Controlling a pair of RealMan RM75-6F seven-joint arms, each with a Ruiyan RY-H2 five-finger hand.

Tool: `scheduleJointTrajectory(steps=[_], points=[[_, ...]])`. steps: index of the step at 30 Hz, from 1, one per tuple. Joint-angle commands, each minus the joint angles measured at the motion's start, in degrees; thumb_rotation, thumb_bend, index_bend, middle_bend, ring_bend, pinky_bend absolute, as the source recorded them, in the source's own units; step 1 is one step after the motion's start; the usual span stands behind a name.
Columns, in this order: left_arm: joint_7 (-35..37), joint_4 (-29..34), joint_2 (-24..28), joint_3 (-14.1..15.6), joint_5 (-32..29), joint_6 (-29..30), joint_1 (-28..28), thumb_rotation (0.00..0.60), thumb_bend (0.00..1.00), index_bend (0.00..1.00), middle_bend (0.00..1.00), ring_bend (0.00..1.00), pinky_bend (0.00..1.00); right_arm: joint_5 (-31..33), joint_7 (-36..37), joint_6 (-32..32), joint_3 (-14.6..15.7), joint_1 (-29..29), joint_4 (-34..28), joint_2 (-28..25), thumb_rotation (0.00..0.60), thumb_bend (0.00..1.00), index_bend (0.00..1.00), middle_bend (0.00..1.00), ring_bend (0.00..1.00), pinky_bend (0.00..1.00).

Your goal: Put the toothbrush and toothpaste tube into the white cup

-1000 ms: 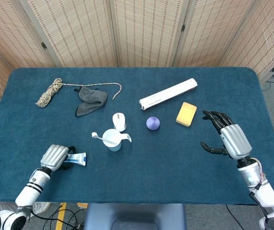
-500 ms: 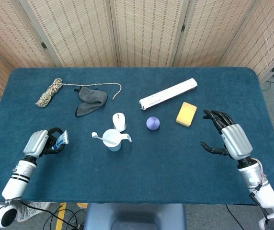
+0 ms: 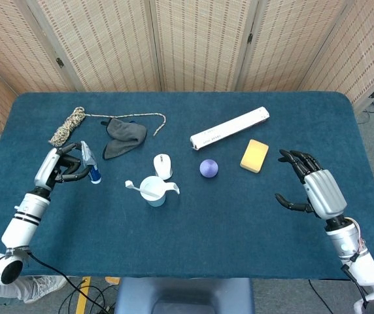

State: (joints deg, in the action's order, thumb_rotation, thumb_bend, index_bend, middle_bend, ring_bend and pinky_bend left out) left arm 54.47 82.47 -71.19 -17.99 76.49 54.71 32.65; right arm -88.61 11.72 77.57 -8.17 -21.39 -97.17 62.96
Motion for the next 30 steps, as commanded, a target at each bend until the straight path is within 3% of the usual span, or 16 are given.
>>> scheduleJointTrajectory(steps=[1,14,30], points=[[0.58,0.6,-0.45,-1.28,0.44,-1.16,2.24,0.6,0.44,0.68,1.0,0.99,0.99,-0.05,-0.03,0.02,0.02,0.03,-0.04,-0.03,0.6,0.21,0.0,0.25,0.13,0.16],[1.62,5.2,-1.78,-3.55,-0.65,-4.55,7.74,0.6,0.44,0.68,1.0,0.99,0.99,0.47,0.98,0.24,-0.02,0.53,0.91,-0.12,0.6,0.21,0.0,0.25,0.13,0.16],[-6.54,5.64,-6.18,-1.69,-1.38,-6.87,12.69,0.6,0.44,0.66,1.0,0.99,0.99,0.32,2.23,0.54,0.17,0.94,1.95,0.27,0.6,0.21,0.0,0.25,0.13,0.16]])
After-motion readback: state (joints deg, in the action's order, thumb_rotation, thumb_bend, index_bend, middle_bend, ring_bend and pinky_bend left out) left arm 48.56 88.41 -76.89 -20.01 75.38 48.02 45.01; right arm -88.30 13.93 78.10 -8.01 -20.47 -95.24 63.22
